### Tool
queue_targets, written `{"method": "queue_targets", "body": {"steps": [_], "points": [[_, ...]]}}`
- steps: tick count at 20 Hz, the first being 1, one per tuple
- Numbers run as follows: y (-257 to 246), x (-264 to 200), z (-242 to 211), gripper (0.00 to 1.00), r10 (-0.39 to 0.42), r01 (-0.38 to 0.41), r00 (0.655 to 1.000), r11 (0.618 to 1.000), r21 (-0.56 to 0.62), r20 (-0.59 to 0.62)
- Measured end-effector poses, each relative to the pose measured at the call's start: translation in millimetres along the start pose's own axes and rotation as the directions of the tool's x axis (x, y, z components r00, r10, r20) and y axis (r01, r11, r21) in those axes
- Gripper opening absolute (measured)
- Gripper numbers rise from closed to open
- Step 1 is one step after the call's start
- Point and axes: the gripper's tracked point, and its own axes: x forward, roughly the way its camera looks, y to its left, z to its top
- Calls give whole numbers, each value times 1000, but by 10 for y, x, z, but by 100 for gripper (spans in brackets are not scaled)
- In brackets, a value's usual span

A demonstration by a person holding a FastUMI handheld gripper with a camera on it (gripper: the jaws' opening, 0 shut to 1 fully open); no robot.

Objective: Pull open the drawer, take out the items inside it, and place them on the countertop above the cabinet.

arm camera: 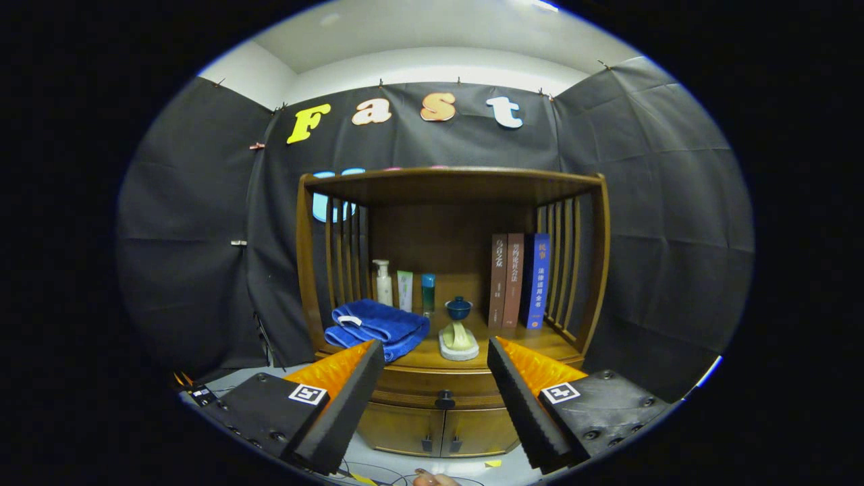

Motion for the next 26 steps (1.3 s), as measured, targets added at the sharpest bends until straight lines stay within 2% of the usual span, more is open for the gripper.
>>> {"method": "queue_targets", "body": {"steps": [3,9,18,26], "points": [[-11,-192,197,99,9,-10,999,1000,16,33],[-12,-352,230,99,27,-27,999,999,20,35],[-109,-367,273,99,21,-22,999,1000,11,46],[3,-265,162,99,58,-58,998,998,-6,14]]}}
